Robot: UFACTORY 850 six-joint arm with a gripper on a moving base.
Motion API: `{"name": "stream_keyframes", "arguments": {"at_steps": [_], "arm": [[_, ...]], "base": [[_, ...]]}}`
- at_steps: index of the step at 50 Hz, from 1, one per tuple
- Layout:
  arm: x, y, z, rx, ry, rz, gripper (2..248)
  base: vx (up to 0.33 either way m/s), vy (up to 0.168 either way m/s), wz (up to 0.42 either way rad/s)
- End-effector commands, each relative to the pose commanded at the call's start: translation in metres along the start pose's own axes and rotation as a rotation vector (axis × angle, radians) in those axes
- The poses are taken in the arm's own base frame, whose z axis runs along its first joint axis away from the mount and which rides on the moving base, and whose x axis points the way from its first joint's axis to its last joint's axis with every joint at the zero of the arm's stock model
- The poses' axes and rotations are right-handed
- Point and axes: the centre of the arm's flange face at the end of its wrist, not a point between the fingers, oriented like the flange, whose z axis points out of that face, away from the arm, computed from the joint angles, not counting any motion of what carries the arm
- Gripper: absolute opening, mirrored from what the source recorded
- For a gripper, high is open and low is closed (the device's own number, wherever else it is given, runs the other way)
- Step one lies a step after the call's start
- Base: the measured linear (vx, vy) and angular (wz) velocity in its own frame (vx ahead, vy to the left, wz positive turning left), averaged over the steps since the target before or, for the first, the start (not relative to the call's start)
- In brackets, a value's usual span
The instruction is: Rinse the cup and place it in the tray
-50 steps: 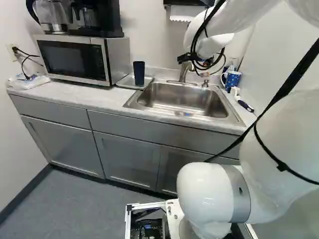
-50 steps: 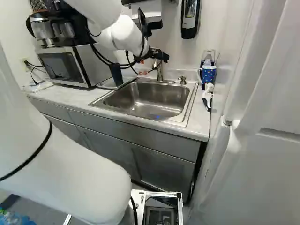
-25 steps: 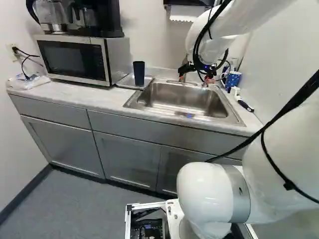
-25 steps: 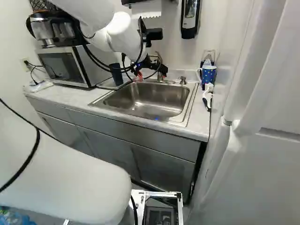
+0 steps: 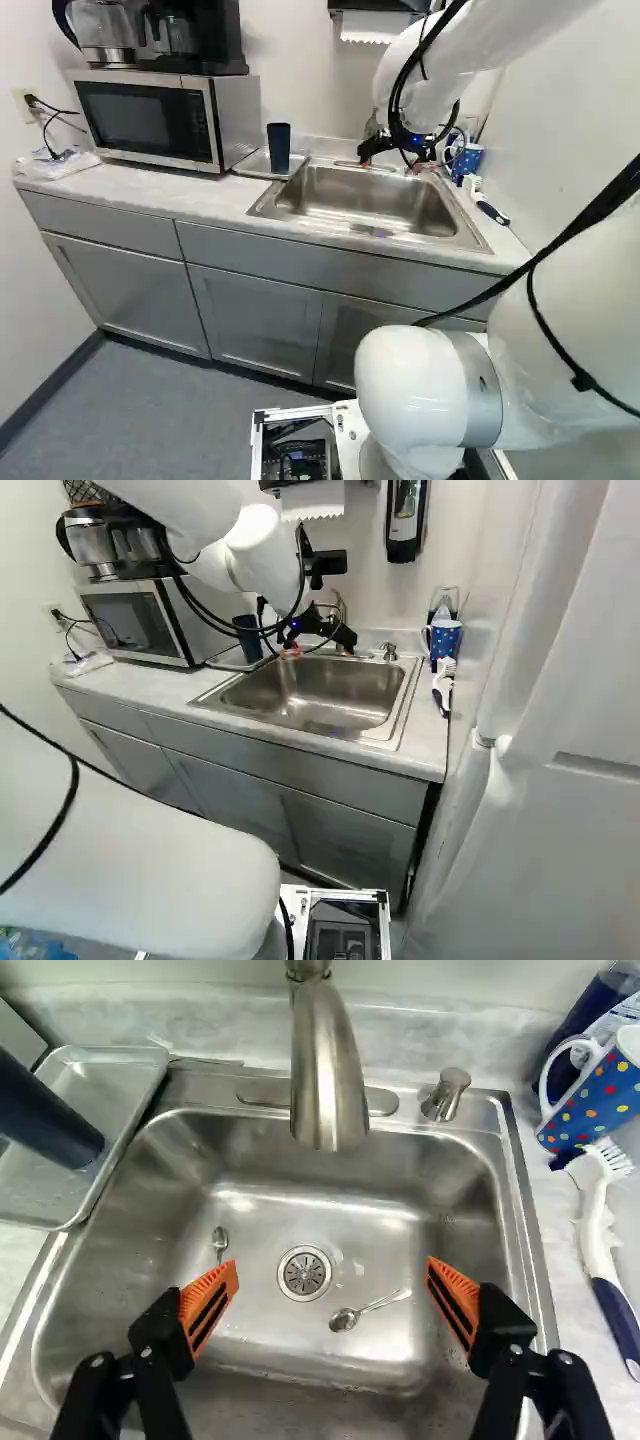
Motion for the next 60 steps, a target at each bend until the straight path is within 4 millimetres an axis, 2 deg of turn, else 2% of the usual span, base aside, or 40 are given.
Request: {"name": "stream_keyframes", "arguments": {"at_steps": [60], "arm": [[0.0000, 0.0000, 0.0000, 0.000, 0.000, 0.000, 247]], "base": [[0.000, 0.000, 0.000]]}}
